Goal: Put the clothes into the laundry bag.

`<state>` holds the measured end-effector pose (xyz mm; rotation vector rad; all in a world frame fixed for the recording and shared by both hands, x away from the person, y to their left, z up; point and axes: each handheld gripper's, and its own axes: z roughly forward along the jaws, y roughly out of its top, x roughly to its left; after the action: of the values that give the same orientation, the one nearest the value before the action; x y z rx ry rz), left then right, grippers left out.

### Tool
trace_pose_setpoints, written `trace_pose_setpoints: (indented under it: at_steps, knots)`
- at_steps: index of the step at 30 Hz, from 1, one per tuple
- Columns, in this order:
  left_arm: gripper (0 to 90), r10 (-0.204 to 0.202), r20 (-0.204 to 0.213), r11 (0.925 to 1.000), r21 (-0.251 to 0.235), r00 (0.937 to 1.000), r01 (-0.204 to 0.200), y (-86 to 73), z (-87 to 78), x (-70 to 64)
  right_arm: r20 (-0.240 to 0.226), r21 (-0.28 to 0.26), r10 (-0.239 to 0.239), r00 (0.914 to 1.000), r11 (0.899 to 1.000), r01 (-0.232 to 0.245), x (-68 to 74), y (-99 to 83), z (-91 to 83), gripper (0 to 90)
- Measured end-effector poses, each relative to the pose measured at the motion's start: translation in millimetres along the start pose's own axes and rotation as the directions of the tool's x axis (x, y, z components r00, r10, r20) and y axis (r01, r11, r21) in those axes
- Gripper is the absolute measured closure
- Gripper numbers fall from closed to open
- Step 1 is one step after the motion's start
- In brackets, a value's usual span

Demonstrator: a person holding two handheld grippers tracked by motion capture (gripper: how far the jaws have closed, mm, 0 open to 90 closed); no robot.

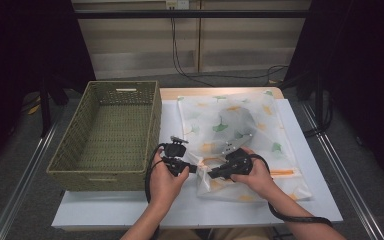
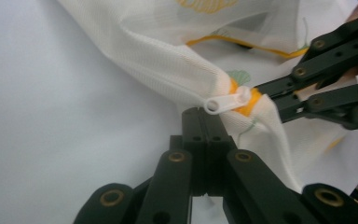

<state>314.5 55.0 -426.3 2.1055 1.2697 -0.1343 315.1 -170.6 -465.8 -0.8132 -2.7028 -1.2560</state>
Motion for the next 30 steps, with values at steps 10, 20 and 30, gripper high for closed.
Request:
trace_pose_setpoints:
  at_steps: [10, 20, 30]
  knots:
    - [90.0, 0.01, 0.022, 0.9989, -0.047, 0.9997, -0.009, 4.6, -8.2, -1.2, -0.001, 0.018, -0.016, 0.9999, 1.0, 0.016, 3.0, -0.8, 5.1, 88.9]
    - [88.3, 0.027, -0.017, 0.9989, -0.038, 0.9995, -0.028, 4.5, -6.2, -0.1, -0.01, 0.03, -0.007, 0.9999, 1.0, 0.007, 5.1, -1.7, 6.7, 88.9]
    - [90.0, 0.016, -0.002, 0.9997, 0.02, 0.9999, -0.016, 8.7, 2.7, 5.2, -0.003, 0.033, -0.017, 0.9999, 0.999, 0.017, 6.1, -0.4, 8.5, 88.9]
